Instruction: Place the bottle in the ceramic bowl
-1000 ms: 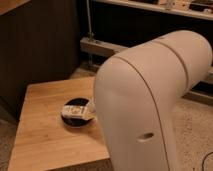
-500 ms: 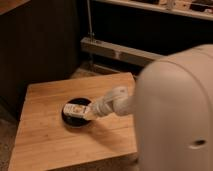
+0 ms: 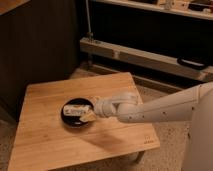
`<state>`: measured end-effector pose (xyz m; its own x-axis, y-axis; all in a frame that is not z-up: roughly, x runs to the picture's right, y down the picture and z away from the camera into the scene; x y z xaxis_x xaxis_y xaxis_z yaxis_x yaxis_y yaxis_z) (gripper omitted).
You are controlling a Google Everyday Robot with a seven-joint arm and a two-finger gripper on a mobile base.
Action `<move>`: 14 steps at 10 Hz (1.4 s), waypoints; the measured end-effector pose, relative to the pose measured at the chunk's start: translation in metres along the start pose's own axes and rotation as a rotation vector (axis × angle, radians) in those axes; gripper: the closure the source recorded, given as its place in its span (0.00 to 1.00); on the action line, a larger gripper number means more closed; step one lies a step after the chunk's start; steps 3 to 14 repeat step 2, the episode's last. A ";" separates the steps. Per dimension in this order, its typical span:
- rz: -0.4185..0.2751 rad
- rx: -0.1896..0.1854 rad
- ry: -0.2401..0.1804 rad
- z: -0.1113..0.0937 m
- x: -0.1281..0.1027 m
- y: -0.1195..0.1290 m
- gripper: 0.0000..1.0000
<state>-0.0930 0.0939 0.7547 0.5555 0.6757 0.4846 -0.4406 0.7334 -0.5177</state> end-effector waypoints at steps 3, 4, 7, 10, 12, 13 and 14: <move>-0.001 -0.002 -0.001 0.001 -0.001 0.001 0.20; -0.001 -0.002 -0.001 0.001 -0.001 0.001 0.20; -0.001 -0.002 -0.001 0.001 -0.001 0.001 0.20; -0.001 -0.002 -0.001 0.001 -0.001 0.001 0.20; -0.001 -0.002 -0.001 0.001 -0.001 0.001 0.20; -0.001 -0.002 -0.001 0.001 -0.001 0.001 0.20; -0.001 -0.002 -0.001 0.001 -0.001 0.001 0.20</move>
